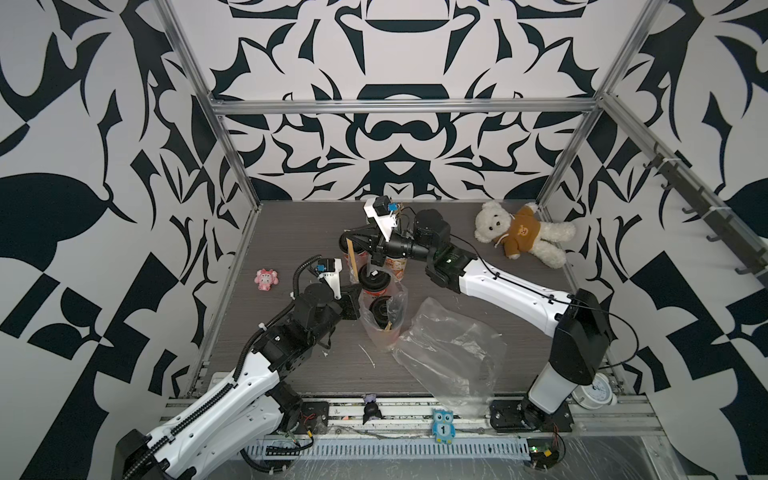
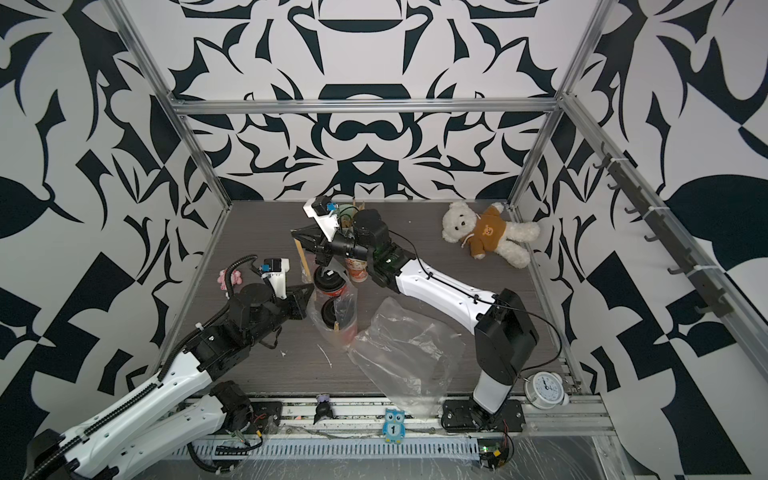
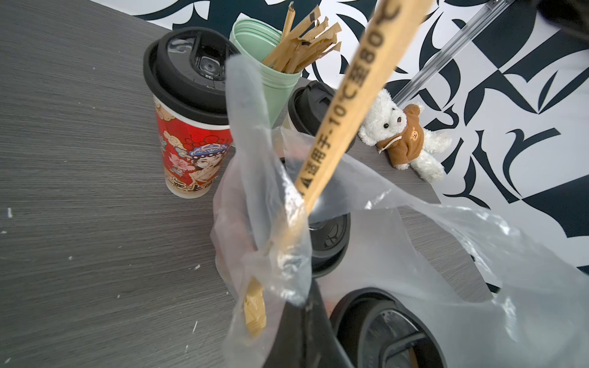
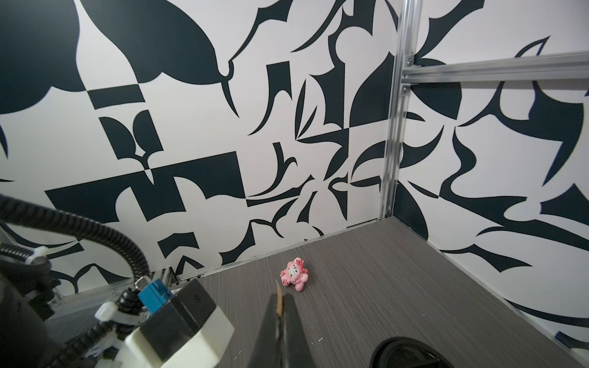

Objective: Pack milk tea into plastic carrier bags
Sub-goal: Place the straw in the plastic carrier bag.

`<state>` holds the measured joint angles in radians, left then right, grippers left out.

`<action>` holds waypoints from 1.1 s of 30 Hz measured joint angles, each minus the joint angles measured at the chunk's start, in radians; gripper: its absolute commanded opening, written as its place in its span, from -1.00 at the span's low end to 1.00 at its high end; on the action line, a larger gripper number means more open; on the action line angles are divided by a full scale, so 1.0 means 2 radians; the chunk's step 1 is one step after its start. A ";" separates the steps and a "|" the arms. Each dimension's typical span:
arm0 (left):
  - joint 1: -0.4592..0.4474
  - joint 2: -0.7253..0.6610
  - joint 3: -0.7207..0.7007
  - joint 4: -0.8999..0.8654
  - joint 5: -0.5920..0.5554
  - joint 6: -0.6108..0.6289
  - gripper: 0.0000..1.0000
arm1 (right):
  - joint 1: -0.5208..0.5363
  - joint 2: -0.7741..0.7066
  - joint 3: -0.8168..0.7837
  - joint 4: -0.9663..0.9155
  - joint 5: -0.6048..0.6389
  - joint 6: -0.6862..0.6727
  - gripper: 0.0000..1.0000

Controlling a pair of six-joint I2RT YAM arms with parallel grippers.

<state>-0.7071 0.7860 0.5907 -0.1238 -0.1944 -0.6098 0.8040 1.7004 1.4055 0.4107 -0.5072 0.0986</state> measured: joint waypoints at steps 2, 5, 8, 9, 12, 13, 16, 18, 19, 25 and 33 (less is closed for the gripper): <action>0.000 0.003 0.000 0.000 0.000 0.000 -1.00 | 0.000 0.000 -0.001 -0.002 0.006 -0.007 -1.00; 0.000 0.005 0.001 0.000 -0.002 0.000 -1.00 | 0.000 -0.002 -0.001 -0.007 0.013 -0.019 -1.00; 0.000 0.005 0.002 0.000 -0.004 0.000 -1.00 | 0.000 -0.007 -0.001 -0.014 0.020 -0.031 -1.00; 0.000 0.005 0.002 0.000 -0.004 0.000 -1.00 | 0.000 -0.009 -0.001 -0.016 0.022 -0.036 -1.00; 0.000 0.004 0.003 0.000 -0.007 0.000 -1.00 | 0.000 -0.015 -0.001 -0.020 0.027 -0.046 -1.00; 0.000 0.004 0.004 0.000 -0.008 0.000 -1.00 | 0.000 -0.017 -0.001 -0.020 0.028 -0.048 -1.00; 0.000 0.003 0.004 0.000 -0.012 0.001 -1.00 | 0.000 -0.018 -0.001 -0.021 0.030 -0.052 -1.00; 0.000 0.002 0.004 0.000 -0.014 0.002 -1.00 | 0.000 -0.017 -0.002 -0.021 0.030 -0.053 -1.00; 0.000 0.001 0.004 0.000 -0.015 0.003 -1.00 | 0.000 -0.017 -0.003 -0.020 0.030 -0.053 -1.00; 0.000 -0.006 0.010 0.000 -0.025 0.007 -1.00 | 0.000 -0.013 -0.012 -0.013 0.030 -0.050 -1.00; 0.000 -0.017 0.014 0.006 -0.036 0.015 -1.00 | 0.000 0.000 -0.035 0.000 0.030 -0.042 -1.00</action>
<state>-0.7071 0.7528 0.6197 -0.1120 -0.2661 -0.5789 0.8040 1.7008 1.3354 0.4114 -0.4465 0.0154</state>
